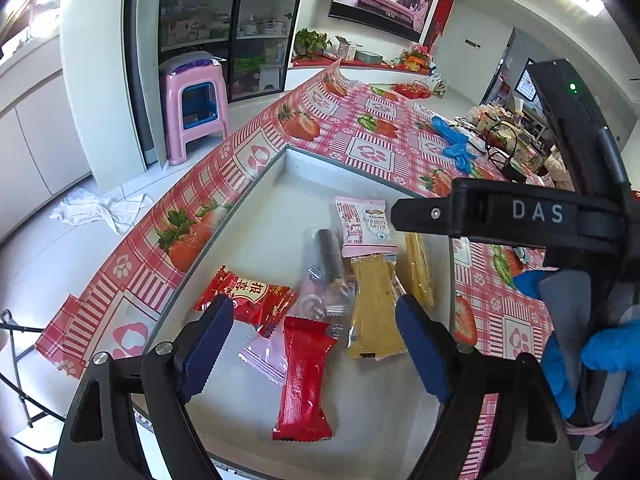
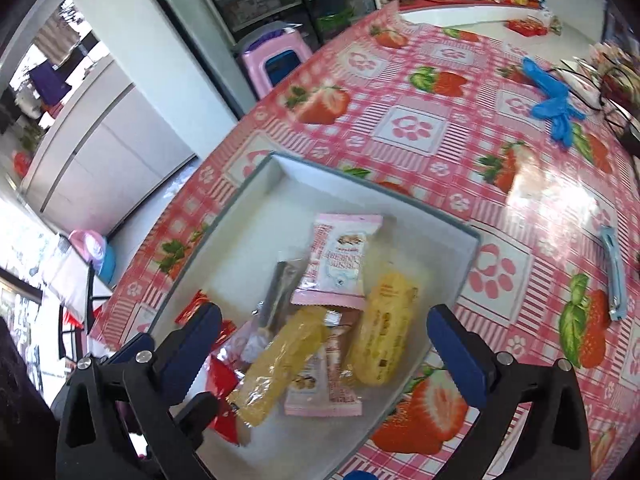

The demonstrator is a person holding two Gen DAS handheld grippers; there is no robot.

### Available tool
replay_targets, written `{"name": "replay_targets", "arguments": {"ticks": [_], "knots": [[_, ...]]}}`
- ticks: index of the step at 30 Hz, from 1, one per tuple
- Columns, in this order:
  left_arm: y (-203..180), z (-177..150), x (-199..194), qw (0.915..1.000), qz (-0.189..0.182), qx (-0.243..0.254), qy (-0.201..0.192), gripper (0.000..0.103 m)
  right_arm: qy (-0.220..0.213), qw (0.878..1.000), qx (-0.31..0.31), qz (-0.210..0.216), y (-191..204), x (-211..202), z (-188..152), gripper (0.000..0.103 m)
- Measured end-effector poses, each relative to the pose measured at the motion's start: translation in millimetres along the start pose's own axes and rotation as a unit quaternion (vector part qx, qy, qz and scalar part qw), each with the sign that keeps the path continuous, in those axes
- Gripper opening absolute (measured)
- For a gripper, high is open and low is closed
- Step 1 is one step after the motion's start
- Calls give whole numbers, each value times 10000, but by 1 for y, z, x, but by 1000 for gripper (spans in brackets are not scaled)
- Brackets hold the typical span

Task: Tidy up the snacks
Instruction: 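Move both tools back toward the light blue bar and red wrapper packet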

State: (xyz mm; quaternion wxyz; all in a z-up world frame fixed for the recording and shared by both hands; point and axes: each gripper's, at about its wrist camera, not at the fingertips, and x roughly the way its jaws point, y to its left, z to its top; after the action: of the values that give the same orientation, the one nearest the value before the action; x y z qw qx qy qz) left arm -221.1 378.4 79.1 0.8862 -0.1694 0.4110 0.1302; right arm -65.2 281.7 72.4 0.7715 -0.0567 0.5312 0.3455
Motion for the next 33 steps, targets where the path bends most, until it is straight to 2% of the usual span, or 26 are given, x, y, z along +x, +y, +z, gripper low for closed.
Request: {"name": "replay_targets", "arguments": {"ticks": [18,25,33], "knots": [[-21,19,-27,9996,-225,92,-171,86,-204,9985,501,-110,-45,-23,4,103],[-32,43,-51,9981,-588,-31,-194,86,-455,9949,856,-284,-91,-51,9,103],[-61,88,-104,9939,-864,219,-653,86,-846,9887,1162,-419,-133,-93,6,103]]}}
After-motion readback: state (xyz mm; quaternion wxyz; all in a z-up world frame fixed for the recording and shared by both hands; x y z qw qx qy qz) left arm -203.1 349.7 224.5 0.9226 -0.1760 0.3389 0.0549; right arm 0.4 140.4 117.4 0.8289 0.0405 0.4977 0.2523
